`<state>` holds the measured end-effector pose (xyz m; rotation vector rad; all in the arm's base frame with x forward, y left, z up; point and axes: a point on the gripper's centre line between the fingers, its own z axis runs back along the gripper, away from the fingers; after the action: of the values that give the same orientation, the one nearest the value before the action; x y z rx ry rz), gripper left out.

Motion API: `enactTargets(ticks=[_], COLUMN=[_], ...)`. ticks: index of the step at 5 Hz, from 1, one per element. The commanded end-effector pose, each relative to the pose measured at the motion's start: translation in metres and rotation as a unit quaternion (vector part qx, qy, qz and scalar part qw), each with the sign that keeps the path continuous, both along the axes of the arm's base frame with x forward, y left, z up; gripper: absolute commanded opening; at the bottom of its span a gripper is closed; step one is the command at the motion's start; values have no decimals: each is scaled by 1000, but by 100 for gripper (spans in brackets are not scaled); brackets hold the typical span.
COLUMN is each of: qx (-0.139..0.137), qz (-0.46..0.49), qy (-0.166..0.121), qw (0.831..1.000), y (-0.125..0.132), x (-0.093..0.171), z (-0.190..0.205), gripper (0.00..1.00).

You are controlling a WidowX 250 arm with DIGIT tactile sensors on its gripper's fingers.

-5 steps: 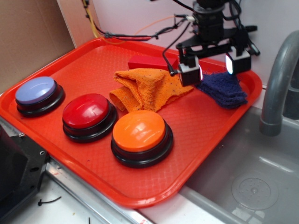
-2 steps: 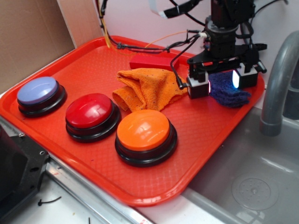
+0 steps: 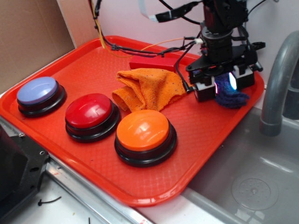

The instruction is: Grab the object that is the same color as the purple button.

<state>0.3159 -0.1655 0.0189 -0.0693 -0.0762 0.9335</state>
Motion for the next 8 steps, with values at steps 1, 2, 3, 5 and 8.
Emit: enactTargets(ticks=[1,2,3,5,8], qx=[-14,-67,-82,-68,-60], qz=[-57,-179,-282,-351,-357], qy=[3,28,49,-45,-141], qw=[998,981,955,933,922], y=[22,52,65,103,130], x=[-10,15,23,1,-70], z=[40,69,98,184,232], gripper=[0,0,0,0,0])
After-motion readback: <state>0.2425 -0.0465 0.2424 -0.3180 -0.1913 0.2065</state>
